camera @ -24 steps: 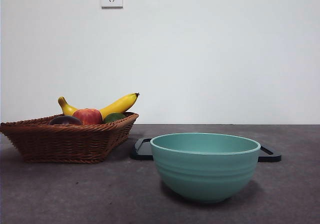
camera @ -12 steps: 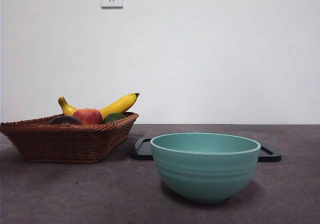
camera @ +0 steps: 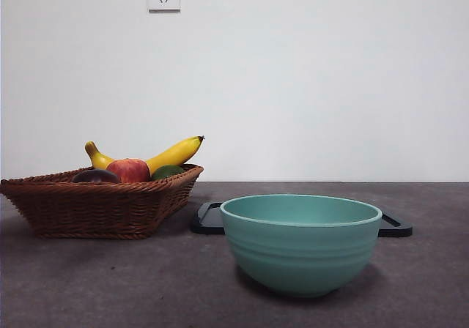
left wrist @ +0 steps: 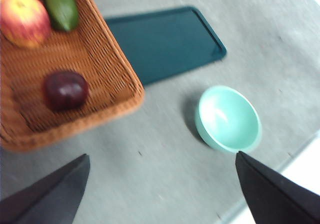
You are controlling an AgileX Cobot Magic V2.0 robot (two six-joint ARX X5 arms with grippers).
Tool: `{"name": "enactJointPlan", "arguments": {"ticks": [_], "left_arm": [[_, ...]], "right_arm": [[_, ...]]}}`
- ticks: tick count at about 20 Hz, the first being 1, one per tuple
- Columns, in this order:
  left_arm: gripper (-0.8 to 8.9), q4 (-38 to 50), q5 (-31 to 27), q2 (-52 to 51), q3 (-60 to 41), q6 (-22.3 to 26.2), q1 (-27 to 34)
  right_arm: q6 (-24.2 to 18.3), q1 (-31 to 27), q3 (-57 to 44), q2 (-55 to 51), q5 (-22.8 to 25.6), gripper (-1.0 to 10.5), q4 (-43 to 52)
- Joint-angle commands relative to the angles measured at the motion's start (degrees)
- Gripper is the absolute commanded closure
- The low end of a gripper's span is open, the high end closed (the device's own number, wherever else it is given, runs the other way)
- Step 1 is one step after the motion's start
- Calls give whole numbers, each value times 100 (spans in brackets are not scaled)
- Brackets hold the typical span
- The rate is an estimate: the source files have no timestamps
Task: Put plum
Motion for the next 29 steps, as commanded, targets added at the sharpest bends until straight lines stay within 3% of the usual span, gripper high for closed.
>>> {"name": "enactJointPlan", "arguments": {"ticks": [1,10,21,29], "left_arm": [[345,365,-210,210,111,-15,-26],[350,1467,-1241,1969,505,-120,-415],[350,1539,-2044,4428,1394,210,-776],[350,1797,-2092,5307,1394,208,-789]], "right_arm": [[-17,20,111,31,-13,559,57],[-20,20,111,33,-13,560,81],[-20,20,111,33,-13,560,101],[-20,20,111,33,-13,560,98]]}}
